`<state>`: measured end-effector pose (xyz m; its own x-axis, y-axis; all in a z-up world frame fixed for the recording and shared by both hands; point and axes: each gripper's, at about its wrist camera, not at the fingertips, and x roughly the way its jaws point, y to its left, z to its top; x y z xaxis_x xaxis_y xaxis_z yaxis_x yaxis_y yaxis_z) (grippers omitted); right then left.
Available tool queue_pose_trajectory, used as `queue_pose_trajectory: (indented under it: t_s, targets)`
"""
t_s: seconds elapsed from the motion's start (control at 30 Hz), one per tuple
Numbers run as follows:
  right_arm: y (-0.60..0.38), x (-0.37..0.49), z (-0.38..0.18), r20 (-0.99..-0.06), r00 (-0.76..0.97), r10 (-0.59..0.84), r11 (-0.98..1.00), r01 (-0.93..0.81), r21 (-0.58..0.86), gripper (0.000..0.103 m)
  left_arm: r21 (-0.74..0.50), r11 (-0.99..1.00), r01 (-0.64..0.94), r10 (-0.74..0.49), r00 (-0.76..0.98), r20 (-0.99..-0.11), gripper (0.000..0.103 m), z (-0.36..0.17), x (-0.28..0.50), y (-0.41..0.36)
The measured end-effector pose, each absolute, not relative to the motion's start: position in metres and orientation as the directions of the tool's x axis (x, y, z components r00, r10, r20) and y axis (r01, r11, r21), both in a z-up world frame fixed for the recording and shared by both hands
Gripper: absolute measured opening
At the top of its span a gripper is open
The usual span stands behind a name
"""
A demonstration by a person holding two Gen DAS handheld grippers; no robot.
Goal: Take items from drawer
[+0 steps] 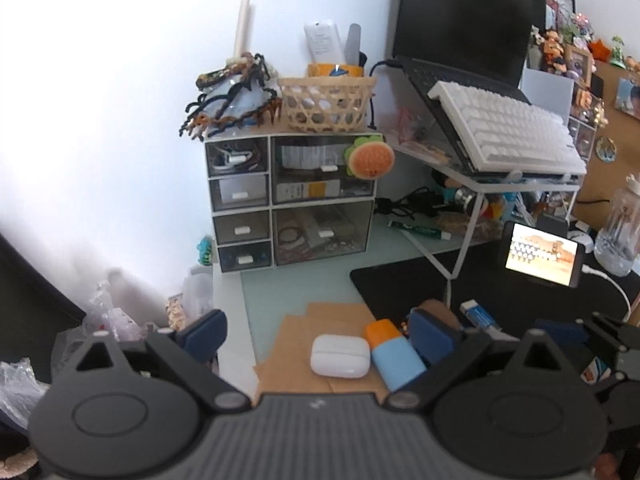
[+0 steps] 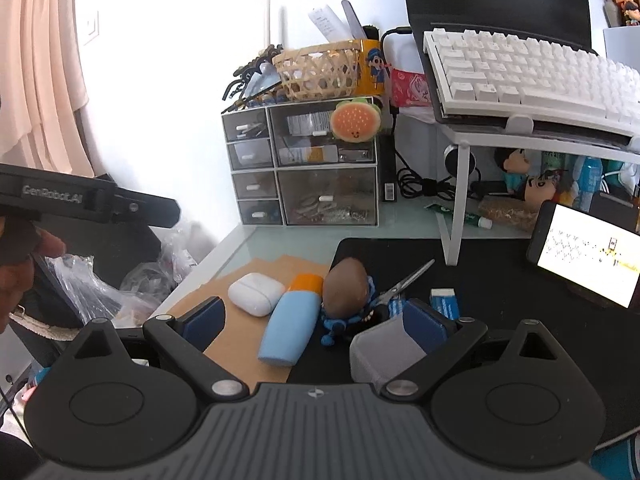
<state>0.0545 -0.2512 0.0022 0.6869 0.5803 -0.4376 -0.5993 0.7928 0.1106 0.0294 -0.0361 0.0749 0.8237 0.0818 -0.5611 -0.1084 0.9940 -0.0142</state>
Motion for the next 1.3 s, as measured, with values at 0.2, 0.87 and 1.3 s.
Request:
queue_pose_trajectory:
  t_s: [0.2,0.87,1.3]
  targets:
    - [-0.256,0.059,0.010,-0.413,0.697,0.587,0.793,-0.598,0.119,0.098,0.015,0.996,-0.093,0.085,0.815,-0.574,0.099,0.082,0.030,-0.044]
    - [-0.285,0.044,-0.008,-0.306,0.743,0.595,0.799,-0.587,0.129,0.098,0.020,0.997,-0.073,0.071,0.797,-0.600,0.095,0.093,0.058,-0.073]
    - [-0.301,0.049,-0.014,-0.247,0.779,0.576,0.817,-0.564,0.125,0.098,0.028,0.995,-0.097,0.094,0.780,-0.618,0.094,0.086,0.087,-0.079]
